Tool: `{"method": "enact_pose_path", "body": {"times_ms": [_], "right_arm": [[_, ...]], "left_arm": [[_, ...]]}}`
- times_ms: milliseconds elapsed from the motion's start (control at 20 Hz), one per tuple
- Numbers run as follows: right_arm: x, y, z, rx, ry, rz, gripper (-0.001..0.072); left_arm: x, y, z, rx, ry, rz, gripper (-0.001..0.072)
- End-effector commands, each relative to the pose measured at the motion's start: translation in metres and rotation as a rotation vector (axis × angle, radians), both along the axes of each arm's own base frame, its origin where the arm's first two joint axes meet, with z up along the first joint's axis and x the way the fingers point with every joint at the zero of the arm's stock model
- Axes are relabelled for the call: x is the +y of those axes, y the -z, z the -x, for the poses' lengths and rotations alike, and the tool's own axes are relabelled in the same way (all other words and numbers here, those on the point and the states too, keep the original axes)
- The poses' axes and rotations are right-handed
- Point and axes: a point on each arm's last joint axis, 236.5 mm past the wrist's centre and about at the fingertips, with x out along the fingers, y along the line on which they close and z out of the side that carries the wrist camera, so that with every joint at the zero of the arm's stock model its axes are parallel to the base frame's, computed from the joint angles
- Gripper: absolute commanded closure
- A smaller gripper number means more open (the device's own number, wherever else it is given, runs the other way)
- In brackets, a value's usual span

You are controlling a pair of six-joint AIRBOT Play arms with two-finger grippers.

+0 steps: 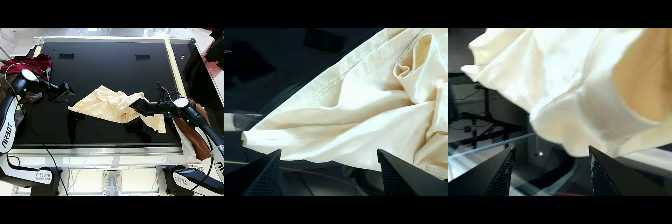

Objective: Fold the shirts.

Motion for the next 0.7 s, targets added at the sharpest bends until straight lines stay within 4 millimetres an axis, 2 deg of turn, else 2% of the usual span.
{"method": "enact_pose_path", "body": {"times_ms": [0, 100, 200, 300, 400, 500, 550, 650], "right_arm": [[-0.003, 0.005, -0.004, -0.037, -0.038, 0.061, 0.0194], [0.001, -0.013, 0.004, -0.01, -0.103, 0.021, 0.0195], [0.006, -0.021, 0.022, 0.094, -0.13, -0.034, 0.0195], [0.015, -0.014, 0.047, 0.206, -0.158, -0.061, 0.0194], [0.02, 0.003, 0.059, 0.274, -0.122, -0.059, 0.0194], [0.021, 0.027, 0.055, 0.271, -0.04, -0.029, 0.0194], [0.019, 0.039, 0.046, 0.253, 0.035, -0.014, 0.0194], [0.012, 0.045, 0.018, 0.181, 0.174, -0.012, 0.0193]], "left_arm": [[-0.003, 0.0, -0.001, -0.003, -0.001, 0.014, 0.0013], [-0.002, 0.0, -0.003, -0.009, -0.005, 0.012, 0.0013], [-0.002, -0.001, -0.004, -0.013, -0.004, 0.011, 0.0013], [-0.002, -0.001, -0.004, -0.013, -0.004, 0.011, 0.0013], [-0.002, -0.001, -0.004, -0.013, -0.004, 0.011, 0.0013], [-0.002, -0.001, -0.004, -0.013, -0.004, 0.011, 0.0013], [-0.002, -0.001, -0.004, -0.013, -0.004, 0.011, 0.0013], [-0.002, -0.001, -0.004, -0.013, -0.004, 0.011, 0.0013]]}}
